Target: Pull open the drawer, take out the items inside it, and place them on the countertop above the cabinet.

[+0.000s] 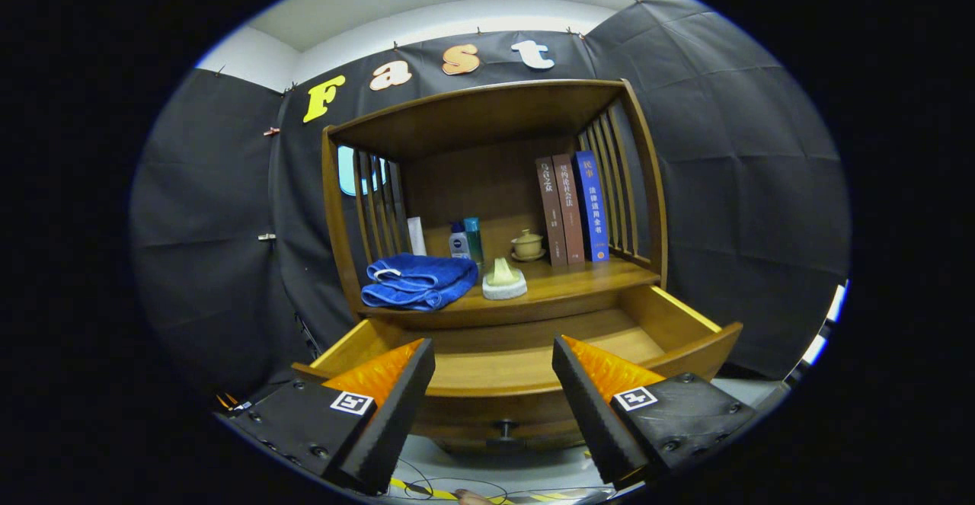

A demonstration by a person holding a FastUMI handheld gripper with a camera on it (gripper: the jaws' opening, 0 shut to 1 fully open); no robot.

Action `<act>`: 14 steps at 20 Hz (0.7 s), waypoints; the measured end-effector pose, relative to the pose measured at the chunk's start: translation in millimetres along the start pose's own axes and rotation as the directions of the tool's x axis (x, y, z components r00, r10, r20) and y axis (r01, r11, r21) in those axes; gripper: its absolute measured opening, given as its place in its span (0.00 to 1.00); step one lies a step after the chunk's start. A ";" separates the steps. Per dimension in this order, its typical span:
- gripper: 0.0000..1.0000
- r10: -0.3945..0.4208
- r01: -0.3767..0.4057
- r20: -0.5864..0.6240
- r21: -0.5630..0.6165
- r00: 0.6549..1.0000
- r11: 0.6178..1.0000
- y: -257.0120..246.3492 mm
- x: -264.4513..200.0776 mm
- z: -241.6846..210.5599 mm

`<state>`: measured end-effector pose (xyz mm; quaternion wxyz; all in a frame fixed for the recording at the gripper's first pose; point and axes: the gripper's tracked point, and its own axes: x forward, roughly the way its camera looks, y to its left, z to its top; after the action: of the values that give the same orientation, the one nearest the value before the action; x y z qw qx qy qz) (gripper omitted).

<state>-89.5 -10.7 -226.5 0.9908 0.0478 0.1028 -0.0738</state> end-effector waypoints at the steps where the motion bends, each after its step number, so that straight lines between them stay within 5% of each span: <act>1: 0.99 -0.012 0.012 -0.012 -0.004 1.000 1.000 -3.7 -1.4 -11.7; 14: 0.98 -0.058 0.053 -0.095 -0.056 0.994 0.997 -13.8 28.9 -80.2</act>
<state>-79.4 -19.5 -311.8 0.9831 0.0221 0.1540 -0.0963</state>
